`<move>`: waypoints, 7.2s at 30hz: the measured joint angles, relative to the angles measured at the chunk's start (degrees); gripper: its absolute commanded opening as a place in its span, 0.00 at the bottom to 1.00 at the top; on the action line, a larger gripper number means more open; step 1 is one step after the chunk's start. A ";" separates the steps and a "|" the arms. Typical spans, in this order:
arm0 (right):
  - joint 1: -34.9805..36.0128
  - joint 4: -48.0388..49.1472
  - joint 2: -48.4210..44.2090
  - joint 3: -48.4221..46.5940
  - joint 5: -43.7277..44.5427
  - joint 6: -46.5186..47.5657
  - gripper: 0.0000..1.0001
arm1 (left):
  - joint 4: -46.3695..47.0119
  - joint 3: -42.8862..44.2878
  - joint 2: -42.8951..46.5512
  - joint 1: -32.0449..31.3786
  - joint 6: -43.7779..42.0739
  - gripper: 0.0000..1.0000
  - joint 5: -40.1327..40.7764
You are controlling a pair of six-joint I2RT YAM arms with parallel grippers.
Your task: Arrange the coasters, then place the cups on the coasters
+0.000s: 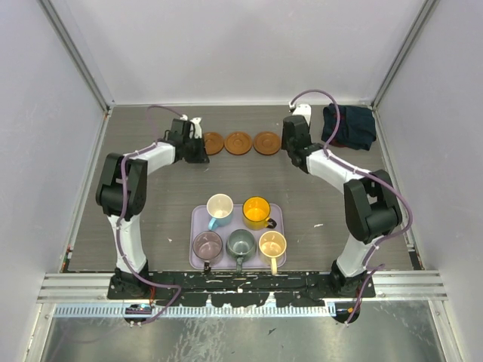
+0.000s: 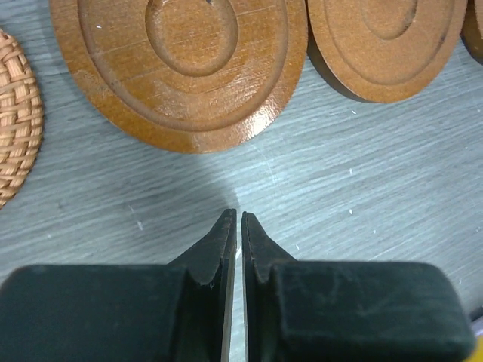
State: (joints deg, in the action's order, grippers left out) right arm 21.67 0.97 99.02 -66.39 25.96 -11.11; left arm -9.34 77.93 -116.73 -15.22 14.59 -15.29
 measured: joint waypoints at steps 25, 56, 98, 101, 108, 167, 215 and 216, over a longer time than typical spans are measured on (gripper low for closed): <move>-9.70 -3.41 15.23 -13.64 -8.39 1.44 0.12 | 0.15 0.13 4.74 9.05 2.16 0.10 1.97; -10.51 -6.71 24.76 -20.50 -14.51 1.68 0.02 | -7.02 15.93 -8.96 13.09 0.83 0.12 8.37; -10.88 -6.71 24.65 -20.22 -14.73 0.04 0.10 | -11.98 23.41 -12.81 15.98 2.86 0.14 3.96; -10.88 -6.67 24.22 -19.54 -14.75 -0.37 0.10 | -11.96 23.41 -12.81 16.04 2.95 0.15 3.91; -10.91 -6.71 22.71 -17.42 -15.04 -1.31 0.10 | -10.40 22.82 -12.81 16.26 3.32 0.17 3.41; -15.23 -2.86 -22.56 11.85 -29.92 -6.36 0.63 | 0.52 -21.70 40.70 2.01 5.46 0.48 3.87; 26.71 -37.55 -40.00 22.97 -16.35 -11.80 0.56 | -14.05 -44.76 74.71 -12.52 9.01 0.74 4.83; 26.73 -37.51 -39.91 23.12 -16.37 -11.80 0.55 | -14.03 -44.76 74.49 -13.27 9.03 0.74 5.03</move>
State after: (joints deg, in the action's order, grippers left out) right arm 48.40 -36.53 59.11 -43.27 9.58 -22.92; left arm -23.38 33.17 -42.24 -28.49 23.62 -10.26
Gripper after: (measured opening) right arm 0.561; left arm 0.734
